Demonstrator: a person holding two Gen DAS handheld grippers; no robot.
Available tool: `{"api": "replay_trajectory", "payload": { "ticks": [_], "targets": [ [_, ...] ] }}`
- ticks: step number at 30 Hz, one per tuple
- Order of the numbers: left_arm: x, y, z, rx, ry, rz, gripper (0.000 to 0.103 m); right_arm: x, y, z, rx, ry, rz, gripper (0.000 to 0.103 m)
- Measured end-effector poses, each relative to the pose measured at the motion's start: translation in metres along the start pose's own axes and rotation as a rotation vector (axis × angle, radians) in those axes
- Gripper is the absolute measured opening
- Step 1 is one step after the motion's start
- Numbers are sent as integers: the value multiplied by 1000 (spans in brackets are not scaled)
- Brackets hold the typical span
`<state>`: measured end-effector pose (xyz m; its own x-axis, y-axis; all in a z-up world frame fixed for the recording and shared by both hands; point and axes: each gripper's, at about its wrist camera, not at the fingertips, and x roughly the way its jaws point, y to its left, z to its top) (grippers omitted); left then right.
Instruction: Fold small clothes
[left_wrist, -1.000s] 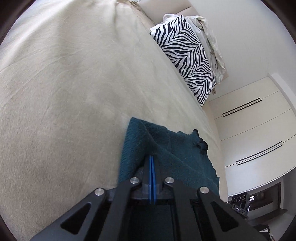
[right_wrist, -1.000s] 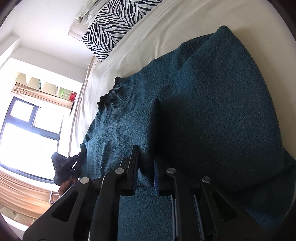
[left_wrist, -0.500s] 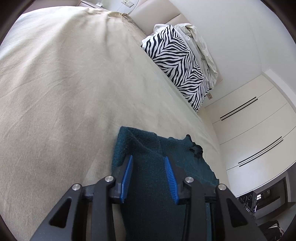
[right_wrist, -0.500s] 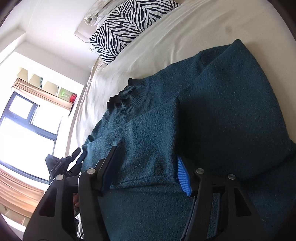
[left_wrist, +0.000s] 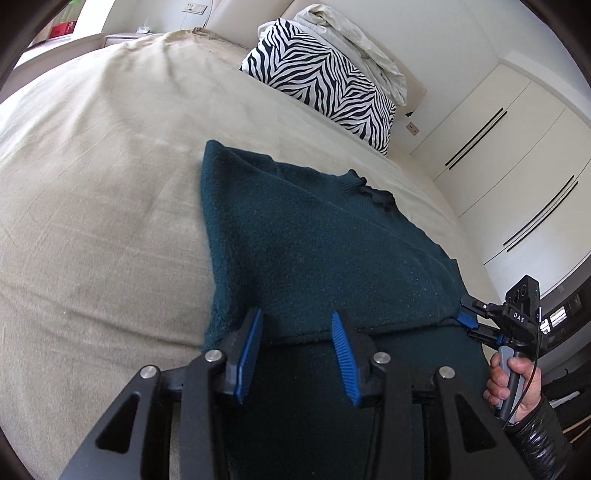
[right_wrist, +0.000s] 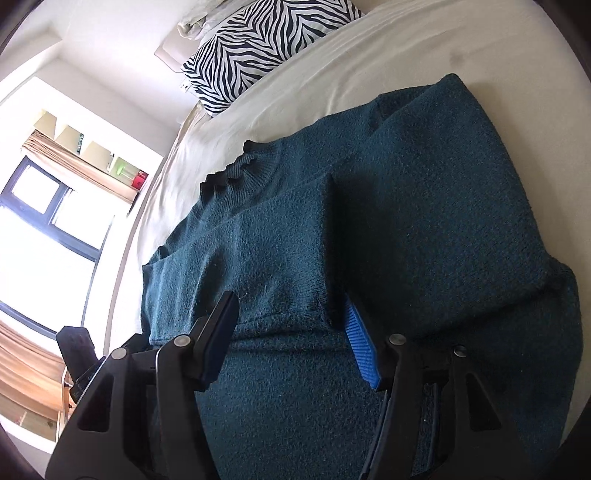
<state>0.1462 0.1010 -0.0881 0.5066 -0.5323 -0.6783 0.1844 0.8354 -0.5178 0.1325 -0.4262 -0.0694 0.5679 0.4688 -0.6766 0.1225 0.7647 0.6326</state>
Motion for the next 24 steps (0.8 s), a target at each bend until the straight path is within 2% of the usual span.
{"api": "replay_trajectory", "payload": {
  "ticks": [3, 6, 8, 13, 15, 21, 24],
  "targets": [
    [-23, -2, -12, -4, 3, 28, 45, -26, -2, -6, 36, -34, -2, 57],
    [-55, -5, -37, -12, -20, 27, 56, -56, -5, -18, 31, -55, 9, 57],
    [-74, -4, -62, -39, -8, 12, 62, -72, -9, -31, 30, -56, 18, 57],
    [-104, 3, -134, -121, 84, -16, 61, -103, -20, -81, 25, -18, 46, 57],
    [-118, 1, -156, -129, 92, -20, 58, -113, -29, -102, 37, -1, 46, 57],
    [-141, -9, -194, -165, 182, -21, 55, -151, -53, -146, 68, 12, 22, 57],
    [-140, -13, -208, -161, 241, -18, 48, -175, -62, -158, 66, 13, -7, 57]
  ]
}}
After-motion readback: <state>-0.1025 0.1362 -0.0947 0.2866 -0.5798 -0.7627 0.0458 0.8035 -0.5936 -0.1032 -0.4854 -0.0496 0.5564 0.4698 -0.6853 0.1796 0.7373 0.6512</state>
